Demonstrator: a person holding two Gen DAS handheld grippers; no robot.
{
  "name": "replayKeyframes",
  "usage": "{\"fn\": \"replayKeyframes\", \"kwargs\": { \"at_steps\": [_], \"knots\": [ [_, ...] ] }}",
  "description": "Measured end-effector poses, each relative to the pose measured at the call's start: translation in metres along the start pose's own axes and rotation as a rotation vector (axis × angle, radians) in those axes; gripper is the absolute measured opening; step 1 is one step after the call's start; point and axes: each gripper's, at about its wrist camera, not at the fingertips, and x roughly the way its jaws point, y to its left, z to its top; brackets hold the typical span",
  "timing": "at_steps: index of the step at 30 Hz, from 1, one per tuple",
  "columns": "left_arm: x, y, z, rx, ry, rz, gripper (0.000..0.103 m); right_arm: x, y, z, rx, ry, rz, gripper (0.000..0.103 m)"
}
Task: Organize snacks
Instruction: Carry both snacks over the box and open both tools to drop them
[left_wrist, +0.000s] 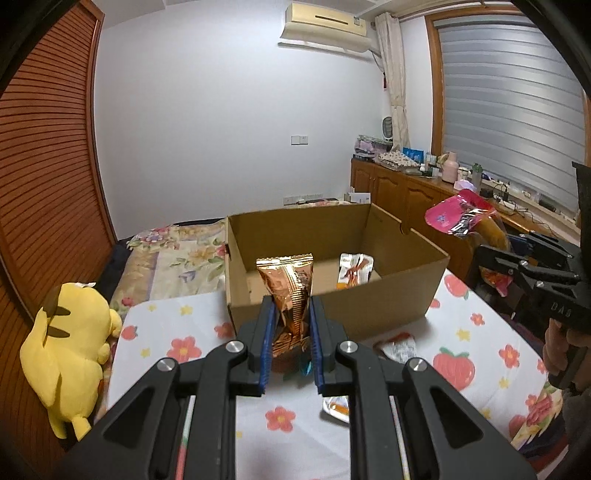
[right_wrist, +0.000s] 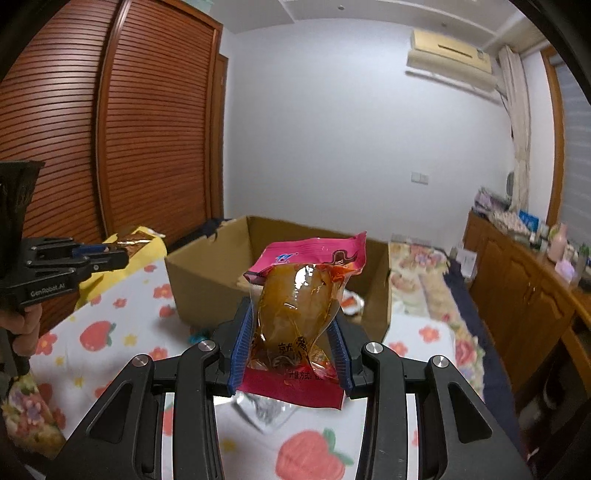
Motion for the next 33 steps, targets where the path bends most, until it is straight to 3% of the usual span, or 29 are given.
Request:
{"fn": "replayKeyframes", "kwargs": {
  "at_steps": [9,17,24,33],
  "knots": [
    [0.027,0.006,0.022,-0.003,0.002,0.011,0.015,0.033,0.003,0.026,-0.028,0.012,-0.002,0.038],
    [0.065,0.011,0.030,-0.004,0.052,0.031,0.015,0.072,-0.010,0.028,-0.024,0.060,-0.027,0.038],
    [0.099,0.009,0.041,0.003,0.118,0.025,0.015,0.115,-0.033,0.026,0.032,0.148,-0.063,0.038],
    [0.118,0.007,0.046,-0.033,0.161,-0.022,0.021,0.141,-0.053,0.018,0.135,0.227,-0.032,0.038]
  ]
}}
